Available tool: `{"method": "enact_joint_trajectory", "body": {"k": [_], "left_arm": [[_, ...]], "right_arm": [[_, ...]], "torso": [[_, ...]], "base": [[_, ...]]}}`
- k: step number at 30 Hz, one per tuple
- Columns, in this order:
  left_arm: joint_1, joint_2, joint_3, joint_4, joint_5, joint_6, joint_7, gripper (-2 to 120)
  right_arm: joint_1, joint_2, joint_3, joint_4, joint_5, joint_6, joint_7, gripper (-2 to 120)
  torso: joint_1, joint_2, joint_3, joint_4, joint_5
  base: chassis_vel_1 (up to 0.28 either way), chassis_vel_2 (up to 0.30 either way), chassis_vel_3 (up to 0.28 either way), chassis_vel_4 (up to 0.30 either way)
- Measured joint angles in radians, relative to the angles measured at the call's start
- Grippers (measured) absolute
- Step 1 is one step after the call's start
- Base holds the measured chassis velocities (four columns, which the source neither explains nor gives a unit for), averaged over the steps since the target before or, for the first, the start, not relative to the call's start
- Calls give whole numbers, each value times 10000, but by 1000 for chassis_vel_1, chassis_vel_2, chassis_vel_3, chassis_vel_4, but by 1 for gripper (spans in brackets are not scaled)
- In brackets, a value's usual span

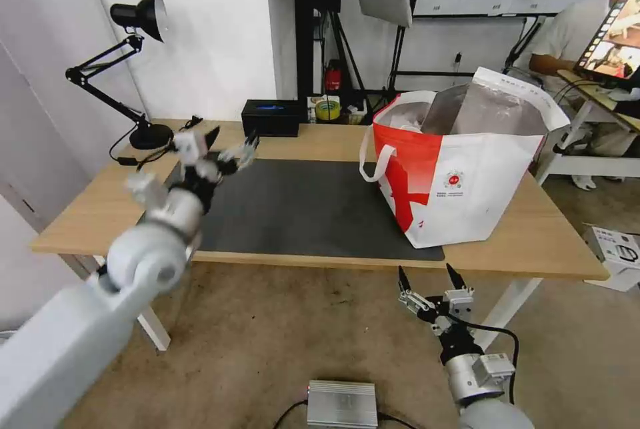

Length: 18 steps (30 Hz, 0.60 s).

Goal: Pick up the trash from the table and place it into the takeout bag.

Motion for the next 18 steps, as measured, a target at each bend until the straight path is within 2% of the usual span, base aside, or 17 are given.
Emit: {"method": "enact_joint_trajectory", "body": {"k": [1,3,6,8,9,11,16,18], "left_arm": [[0,0,0,0,0,0,0,100],[738,-362,-272,-50,608,-231,147,100],[995,-540,-399,-58,763,-284,198,100],[1673,-1084,-771,-86,1257,-473,366,100],[1673,-1084,-771,-86,1257,-473,366,100],[2591,-1691,-1136,-86,1849,-691,689,100],[3340,-2142,-1379,-29,2400,-975,1013,100],[3758,-2448,-1521,80,2719,-1340,1272,100]], "right_arm": [[0,0,0,0,0,0,0,100],[0,0,0,0,0,0,0,100],[0,0,0,0,0,0,0,100],[0,0,0,0,-1,0,0,100],[0,0,0,0,-1,0,0,100],[0,0,0,0,0,0,0,100],[0,0,0,0,-1,0,0,100],[0,0,0,0,0,0,0,100]], "torso": [[0,0,0,0,0],[1,0,0,-5,2],[1,0,0,-4,-1],[2,0,0,-6,3],[2,0,0,-6,3],[2,0,0,-4,2],[1,0,0,-3,2],[1,0,0,-4,3]], "base": [[0,0,0,0],[0,0,0,0],[0,0,0,0],[0,0,0,0],[0,0,0,0],[0,0,0,0],[0,0,0,0],[0,0,0,0]]}}
